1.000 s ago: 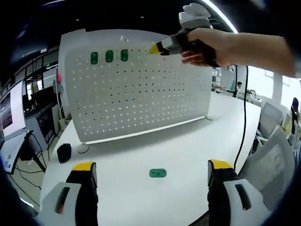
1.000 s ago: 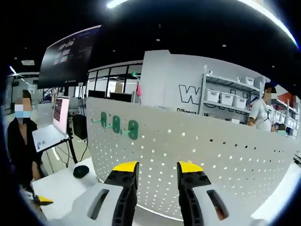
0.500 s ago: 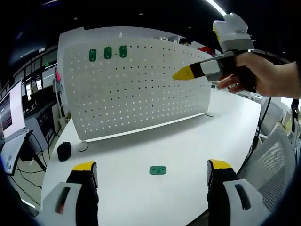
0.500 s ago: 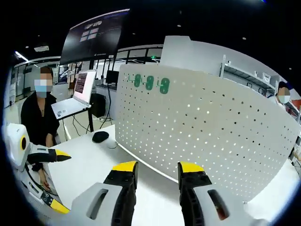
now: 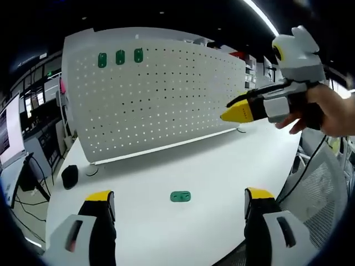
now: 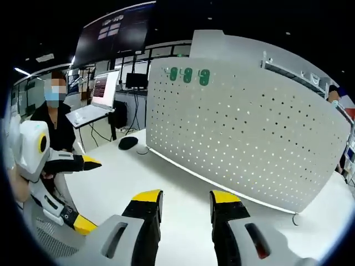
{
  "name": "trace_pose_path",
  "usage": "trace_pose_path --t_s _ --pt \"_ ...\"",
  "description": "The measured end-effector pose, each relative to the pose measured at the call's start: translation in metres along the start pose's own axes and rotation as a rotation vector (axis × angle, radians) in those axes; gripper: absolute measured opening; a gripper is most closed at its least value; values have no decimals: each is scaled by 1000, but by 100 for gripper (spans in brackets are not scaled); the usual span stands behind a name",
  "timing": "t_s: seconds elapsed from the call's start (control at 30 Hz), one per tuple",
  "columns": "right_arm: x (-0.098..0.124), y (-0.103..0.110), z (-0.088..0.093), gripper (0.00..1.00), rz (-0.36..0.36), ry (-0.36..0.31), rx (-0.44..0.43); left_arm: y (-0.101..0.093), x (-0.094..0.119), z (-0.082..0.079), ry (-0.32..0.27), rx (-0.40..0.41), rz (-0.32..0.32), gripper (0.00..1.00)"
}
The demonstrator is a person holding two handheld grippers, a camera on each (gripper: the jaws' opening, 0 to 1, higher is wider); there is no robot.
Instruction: Insert the hook assembly into the mounting plate slot until the hook locks in place.
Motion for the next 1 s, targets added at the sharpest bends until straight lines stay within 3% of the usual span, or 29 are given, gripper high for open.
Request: trace_pose_path --t_s 0.5,1.0 --pt "10 17 55 31 -15 111 -65 0 -1 1 9 7 14 98" --pt "-15 27 80 31 -68 195 -131 0 -4 6 40 23 21 97"
Point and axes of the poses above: the point that each gripper's makers call its tool centre point, and the gripper's own axes: x roughly backward along the fingers, y roughly to its left, z roughly out of its underside, the point moved 8 cm from there along x, roughly backward along the fingers, and after that the axes turned 13 degrees about -x, right-handed, at the moved point
